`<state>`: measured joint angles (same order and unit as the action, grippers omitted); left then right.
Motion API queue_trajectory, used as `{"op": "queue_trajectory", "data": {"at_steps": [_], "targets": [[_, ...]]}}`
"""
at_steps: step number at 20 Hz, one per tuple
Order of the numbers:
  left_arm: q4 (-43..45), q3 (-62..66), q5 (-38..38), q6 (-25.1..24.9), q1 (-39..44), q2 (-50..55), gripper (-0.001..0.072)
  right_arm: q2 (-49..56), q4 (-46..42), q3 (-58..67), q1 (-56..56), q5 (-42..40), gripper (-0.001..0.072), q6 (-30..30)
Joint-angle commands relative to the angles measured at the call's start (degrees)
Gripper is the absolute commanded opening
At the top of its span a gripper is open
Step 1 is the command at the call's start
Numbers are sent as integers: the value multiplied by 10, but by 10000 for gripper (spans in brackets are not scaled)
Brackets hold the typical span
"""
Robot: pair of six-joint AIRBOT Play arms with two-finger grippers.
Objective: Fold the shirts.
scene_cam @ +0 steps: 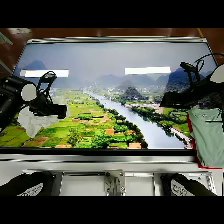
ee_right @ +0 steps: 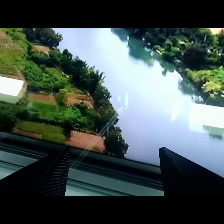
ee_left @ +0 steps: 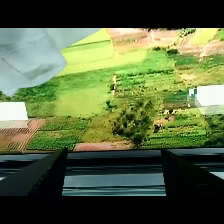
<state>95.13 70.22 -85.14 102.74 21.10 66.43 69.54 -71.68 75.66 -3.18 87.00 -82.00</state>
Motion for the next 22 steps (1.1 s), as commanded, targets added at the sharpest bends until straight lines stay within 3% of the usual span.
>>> {"op": "queue_trajectory", "data": {"at_steps": [1, 6, 9, 15, 17, 22], "targets": [[0, 0, 0, 0, 0, 0, 667, 0, 0, 0, 1, 0, 659, 0], [-1, 0, 7, 0, 0, 0, 667, 0, 13, 0, 1, 0, 659, -6], [-9, 0, 65, 0, 0, 3, 667, 0, 31, 0, 1, -26, 658, -6], [-42, 0, 71, 1, 0, 4, 668, 0, 56, 0, 1, -50, 658, -5], [5, 2, 88, 2, -9, 10, 696, 0, 56, 0, 1, -51, 658, 3], [-10, 70, 106, 17, -219, 93, 720, 0, 56, 0, 1, -52, 658, 4]]}}
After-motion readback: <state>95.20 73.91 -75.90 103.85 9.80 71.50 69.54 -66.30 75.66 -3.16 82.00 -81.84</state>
